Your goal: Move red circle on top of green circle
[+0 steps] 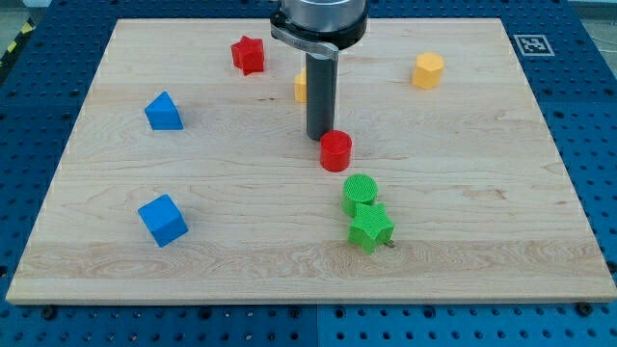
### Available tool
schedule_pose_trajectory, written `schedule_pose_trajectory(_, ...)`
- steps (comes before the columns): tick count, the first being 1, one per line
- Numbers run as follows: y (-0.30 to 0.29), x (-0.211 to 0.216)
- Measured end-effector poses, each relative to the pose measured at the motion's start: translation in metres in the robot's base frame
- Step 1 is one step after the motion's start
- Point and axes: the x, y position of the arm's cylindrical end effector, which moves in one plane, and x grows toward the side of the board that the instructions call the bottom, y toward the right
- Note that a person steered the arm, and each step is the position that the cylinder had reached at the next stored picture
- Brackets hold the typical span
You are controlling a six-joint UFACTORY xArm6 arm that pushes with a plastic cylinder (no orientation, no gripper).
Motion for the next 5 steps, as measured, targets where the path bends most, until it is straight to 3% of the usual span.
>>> schedule_pose_trajectory(5,0.007,0.011)
